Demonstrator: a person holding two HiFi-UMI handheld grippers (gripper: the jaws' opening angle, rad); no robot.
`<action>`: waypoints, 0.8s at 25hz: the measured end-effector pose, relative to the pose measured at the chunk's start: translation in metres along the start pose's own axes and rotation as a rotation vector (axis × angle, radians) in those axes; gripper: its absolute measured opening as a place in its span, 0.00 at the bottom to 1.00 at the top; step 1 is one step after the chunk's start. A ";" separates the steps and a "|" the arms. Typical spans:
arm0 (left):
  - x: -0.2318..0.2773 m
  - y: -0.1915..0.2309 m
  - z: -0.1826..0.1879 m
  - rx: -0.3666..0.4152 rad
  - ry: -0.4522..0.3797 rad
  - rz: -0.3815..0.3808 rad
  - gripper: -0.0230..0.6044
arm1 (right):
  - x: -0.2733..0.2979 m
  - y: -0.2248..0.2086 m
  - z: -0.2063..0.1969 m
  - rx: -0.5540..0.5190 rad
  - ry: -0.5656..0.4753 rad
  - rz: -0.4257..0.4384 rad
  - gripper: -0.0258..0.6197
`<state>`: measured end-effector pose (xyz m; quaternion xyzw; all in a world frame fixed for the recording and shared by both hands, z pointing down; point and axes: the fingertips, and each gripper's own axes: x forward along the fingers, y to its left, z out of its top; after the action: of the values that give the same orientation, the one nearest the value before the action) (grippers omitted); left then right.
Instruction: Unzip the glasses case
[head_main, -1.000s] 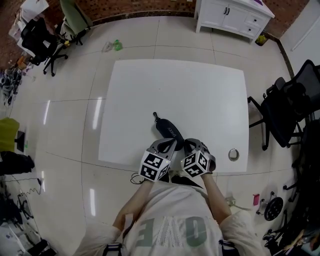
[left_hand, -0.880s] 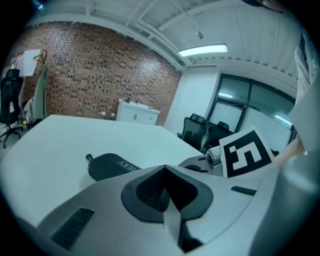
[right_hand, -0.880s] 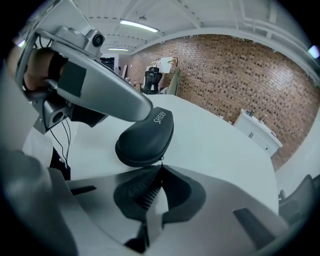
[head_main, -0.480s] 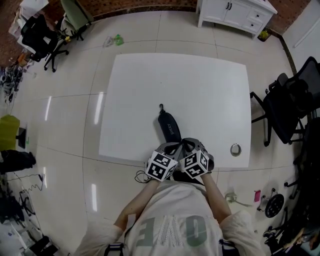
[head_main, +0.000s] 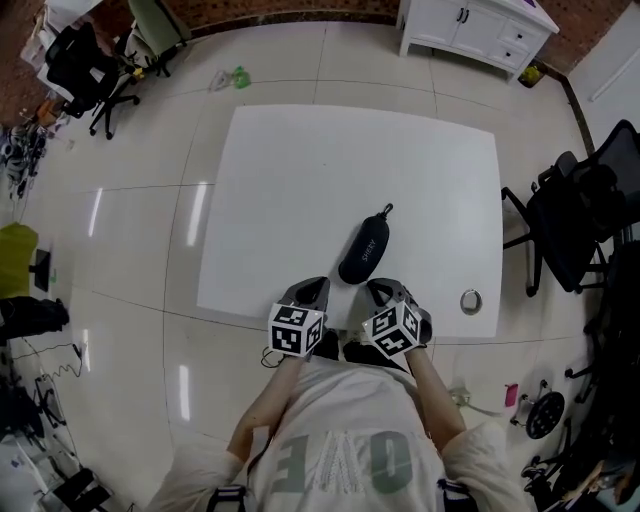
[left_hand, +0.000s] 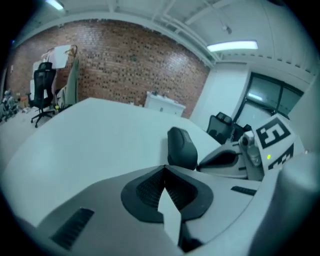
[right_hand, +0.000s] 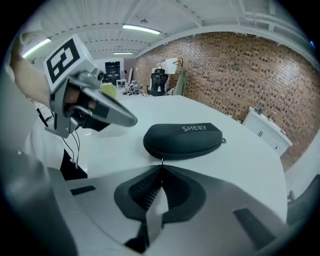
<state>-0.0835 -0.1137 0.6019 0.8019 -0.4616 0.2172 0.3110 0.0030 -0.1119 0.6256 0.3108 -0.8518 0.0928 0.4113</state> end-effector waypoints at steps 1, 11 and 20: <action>-0.004 -0.004 0.011 0.016 -0.047 -0.003 0.02 | 0.001 0.002 -0.002 0.002 0.003 -0.002 0.04; 0.052 -0.058 0.064 0.366 -0.103 -0.056 0.02 | 0.006 0.017 0.009 0.066 -0.021 0.009 0.04; 0.059 -0.060 0.063 0.358 -0.107 -0.106 0.02 | 0.005 -0.020 -0.002 0.141 -0.017 -0.041 0.04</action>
<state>0.0016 -0.1705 0.5764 0.8780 -0.3886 0.2361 0.1496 0.0137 -0.1291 0.6286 0.3572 -0.8401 0.1412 0.3830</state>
